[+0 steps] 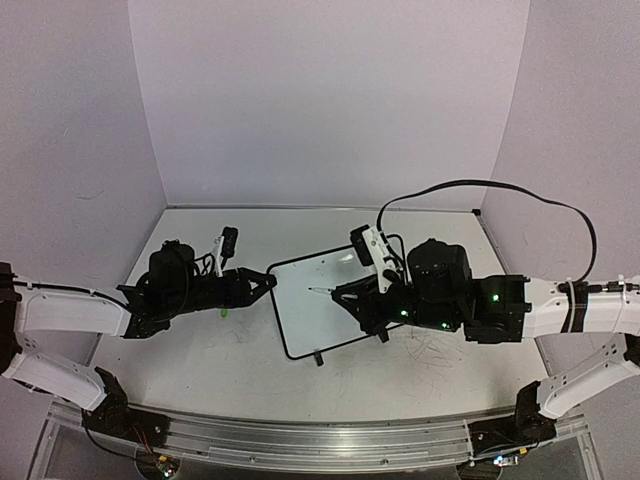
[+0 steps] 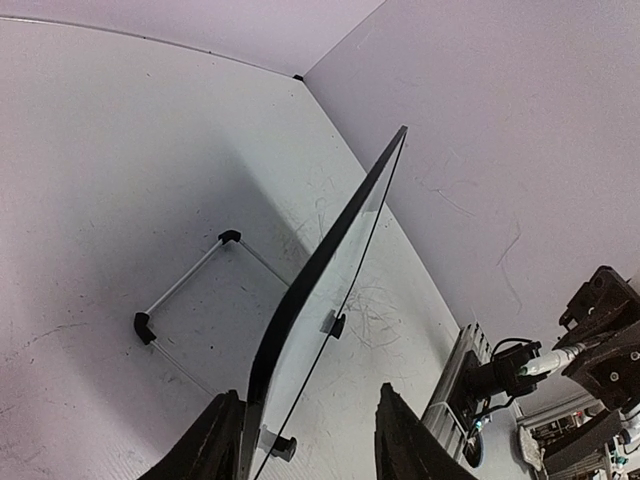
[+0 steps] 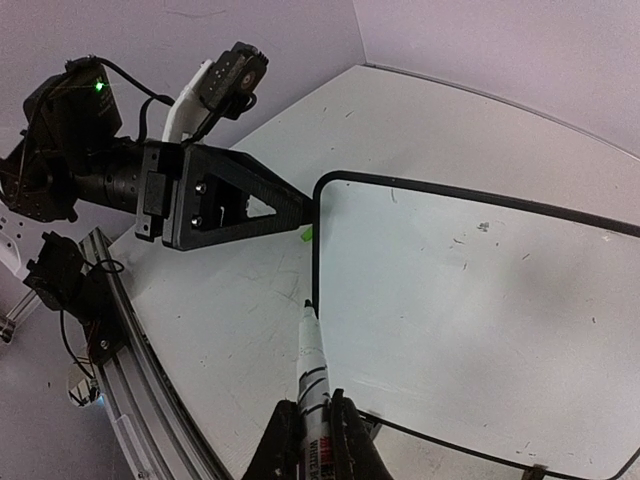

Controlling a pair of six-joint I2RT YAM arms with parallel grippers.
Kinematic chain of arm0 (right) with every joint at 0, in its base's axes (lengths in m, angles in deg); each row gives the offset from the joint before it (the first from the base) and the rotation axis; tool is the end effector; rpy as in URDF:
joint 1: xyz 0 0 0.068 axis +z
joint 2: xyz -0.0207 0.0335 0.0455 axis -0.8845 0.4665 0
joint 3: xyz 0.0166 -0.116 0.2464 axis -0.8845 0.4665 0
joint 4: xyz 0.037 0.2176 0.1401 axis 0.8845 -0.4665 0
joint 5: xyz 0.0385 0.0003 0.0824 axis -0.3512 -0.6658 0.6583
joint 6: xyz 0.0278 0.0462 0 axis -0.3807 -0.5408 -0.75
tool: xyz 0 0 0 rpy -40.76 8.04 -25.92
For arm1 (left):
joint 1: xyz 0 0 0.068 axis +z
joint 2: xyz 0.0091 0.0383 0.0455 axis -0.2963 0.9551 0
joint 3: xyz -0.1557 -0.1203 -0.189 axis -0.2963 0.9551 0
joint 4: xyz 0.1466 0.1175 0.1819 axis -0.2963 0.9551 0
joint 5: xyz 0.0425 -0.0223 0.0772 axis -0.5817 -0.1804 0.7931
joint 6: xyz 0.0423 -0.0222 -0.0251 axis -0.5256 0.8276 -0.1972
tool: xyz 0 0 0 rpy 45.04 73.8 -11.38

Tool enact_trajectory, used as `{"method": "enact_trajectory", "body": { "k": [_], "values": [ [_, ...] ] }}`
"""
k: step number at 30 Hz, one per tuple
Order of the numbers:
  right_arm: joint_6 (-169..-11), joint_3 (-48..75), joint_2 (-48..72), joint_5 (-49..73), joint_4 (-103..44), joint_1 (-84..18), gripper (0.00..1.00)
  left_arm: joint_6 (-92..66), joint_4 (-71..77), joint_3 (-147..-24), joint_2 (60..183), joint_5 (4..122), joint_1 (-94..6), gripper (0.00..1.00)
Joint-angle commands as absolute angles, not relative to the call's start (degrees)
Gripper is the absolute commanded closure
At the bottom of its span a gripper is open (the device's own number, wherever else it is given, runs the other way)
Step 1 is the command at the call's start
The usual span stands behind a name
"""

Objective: Write a sentence on the whiteboard
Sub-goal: Hold the whiteboard at the center of the board.

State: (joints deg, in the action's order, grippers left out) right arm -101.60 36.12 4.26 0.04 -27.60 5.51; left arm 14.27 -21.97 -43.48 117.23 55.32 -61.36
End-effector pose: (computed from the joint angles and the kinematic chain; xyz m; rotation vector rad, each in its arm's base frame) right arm 0.1157 0.2742 0.3012 -0.7878 1.8565 0.9162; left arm 0.1834 -0.1913 0.2203 0.3097 1.9800 -1.2317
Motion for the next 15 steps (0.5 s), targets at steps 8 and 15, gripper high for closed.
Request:
{"method": "enact_trajectory", "body": {
  "k": [8,15],
  "values": [
    [-101.4,34.0,4.6,-2.6,-24.4,5.9,1.0,12.3,-27.3,-44.1,119.1,51.6,-60.7,0.63],
    [-101.2,34.4,4.0,-2.4,-24.5,5.9,1.0,12.5,-27.5,-44.4,120.6,51.4,-59.1,0.62]
  ]
}}
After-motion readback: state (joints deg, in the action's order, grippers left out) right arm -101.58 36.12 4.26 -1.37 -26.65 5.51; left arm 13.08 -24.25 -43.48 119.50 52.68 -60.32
